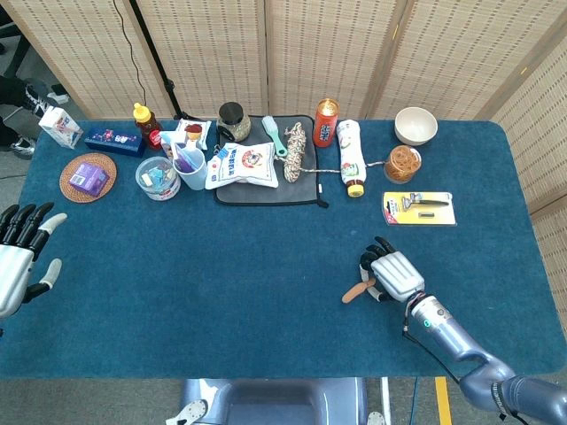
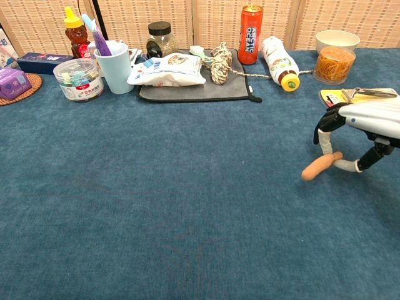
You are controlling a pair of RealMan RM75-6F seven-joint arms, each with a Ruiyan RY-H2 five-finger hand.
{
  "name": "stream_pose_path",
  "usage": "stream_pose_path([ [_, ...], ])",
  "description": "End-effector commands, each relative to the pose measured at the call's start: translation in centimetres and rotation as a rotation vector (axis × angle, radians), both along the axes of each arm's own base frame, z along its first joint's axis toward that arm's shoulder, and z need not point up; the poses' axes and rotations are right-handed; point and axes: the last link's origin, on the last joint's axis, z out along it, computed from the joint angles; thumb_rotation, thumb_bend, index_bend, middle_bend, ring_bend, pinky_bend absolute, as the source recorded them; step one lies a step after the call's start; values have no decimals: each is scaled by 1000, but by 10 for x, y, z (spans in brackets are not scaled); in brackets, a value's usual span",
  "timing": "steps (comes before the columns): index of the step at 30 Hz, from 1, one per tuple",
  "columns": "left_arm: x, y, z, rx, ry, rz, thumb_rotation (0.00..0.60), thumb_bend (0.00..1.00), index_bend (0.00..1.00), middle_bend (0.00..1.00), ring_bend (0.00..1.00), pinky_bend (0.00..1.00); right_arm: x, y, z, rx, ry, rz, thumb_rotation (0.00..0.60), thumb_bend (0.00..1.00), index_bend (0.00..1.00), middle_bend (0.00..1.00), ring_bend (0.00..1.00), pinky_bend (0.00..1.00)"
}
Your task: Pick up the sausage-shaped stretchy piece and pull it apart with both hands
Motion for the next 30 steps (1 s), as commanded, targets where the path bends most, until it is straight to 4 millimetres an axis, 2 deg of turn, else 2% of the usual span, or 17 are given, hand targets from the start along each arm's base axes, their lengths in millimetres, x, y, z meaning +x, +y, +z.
stream_pose_path([
  [1, 9, 3, -6, -32, 11, -47, 600, 420, 138, 77, 48, 0, 6, -1, 10, -23, -49, -19, 600, 479, 723, 328, 187, 0],
  [9, 32, 13, -24, -107, 37, -173, 600, 420, 166, 76, 50, 0, 24, 0, 28, -45, -156, -60, 600, 492, 735, 340, 194, 0],
  [14, 48, 23, -44, -190, 80, -273, 600, 420, 171, 76, 39, 0, 36, 2, 35, -42, -218, -96, 600, 491, 736, 344, 197, 0],
  [22, 79, 35, -80, -305, 118, -486, 600, 420, 228, 77, 29, 0, 54, 1, 41, -29, -303, -153, 600, 494, 745, 335, 200, 0],
  [30, 104, 46, -110, -355, 79, -635, 600, 420, 230, 77, 17, 0, 67, 0, 39, 3, -381, -216, 600, 495, 746, 326, 199, 0],
])
